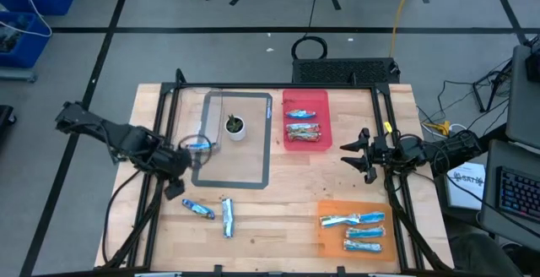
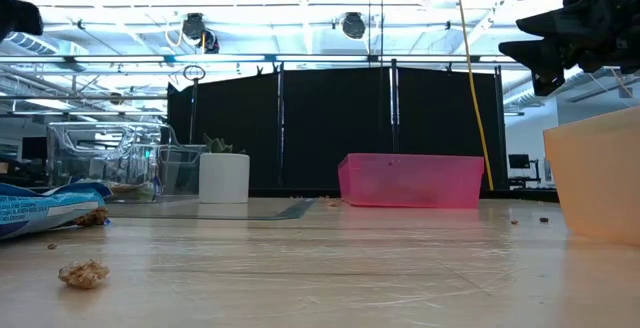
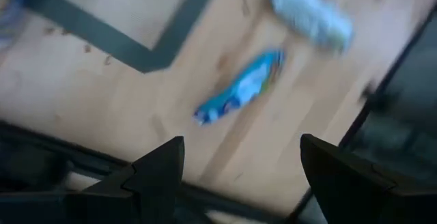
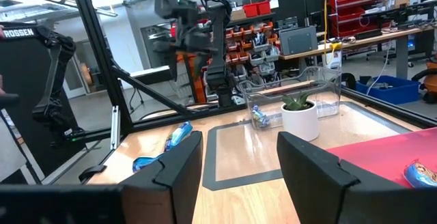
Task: Pick and place Granola Bars by type
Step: Put the blue granola bar into the transparent bin
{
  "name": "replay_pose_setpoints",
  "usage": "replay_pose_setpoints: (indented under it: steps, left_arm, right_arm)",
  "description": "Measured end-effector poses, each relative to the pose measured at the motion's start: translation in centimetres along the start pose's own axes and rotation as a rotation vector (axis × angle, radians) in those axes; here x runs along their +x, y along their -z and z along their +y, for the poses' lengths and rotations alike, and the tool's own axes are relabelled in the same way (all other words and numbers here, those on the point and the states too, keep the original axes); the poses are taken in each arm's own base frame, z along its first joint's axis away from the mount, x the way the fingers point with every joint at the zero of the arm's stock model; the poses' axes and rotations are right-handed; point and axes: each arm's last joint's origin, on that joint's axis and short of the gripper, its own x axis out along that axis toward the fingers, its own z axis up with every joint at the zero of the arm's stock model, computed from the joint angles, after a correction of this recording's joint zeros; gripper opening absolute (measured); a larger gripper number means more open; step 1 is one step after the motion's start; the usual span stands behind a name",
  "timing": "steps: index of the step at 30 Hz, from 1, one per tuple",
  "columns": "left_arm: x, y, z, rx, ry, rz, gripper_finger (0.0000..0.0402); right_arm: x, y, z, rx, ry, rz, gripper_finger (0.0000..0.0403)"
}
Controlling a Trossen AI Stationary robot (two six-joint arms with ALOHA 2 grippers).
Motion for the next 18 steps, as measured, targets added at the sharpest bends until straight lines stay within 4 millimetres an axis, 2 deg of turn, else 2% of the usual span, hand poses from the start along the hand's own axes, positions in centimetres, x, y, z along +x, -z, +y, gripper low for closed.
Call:
replay_pose_setpoints:
  steps: [3, 8, 13, 18]
  left_arm:
    - [1.2, 0.6, 0.3, 0.183, -0.015, 0.06, 0.0294]
    - [2.7, 1.0, 0.7, 0.392, -0.034, 0.094, 0.0294]
    - [4.6, 1.2, 0.4, 0.624, 0.019, 0.065, 0.0294]
    - [6.3, 1.5, 0.7, 0.768, -0.041, 0.008, 0.0294]
  right_arm:
    - [0.0, 0.0, 0.0, 0.0, 0.0, 0.0, 0.0183]
    - [0.0, 0.0, 0.0, 0.0, 0.0, 0.0, 0.0183]
    - [0.0, 0.0, 0.0, 0.0, 0.0, 0.0, 0.0183]
    - [0.0, 0.0, 0.0, 0.0, 0.0, 0.0, 0.0183]
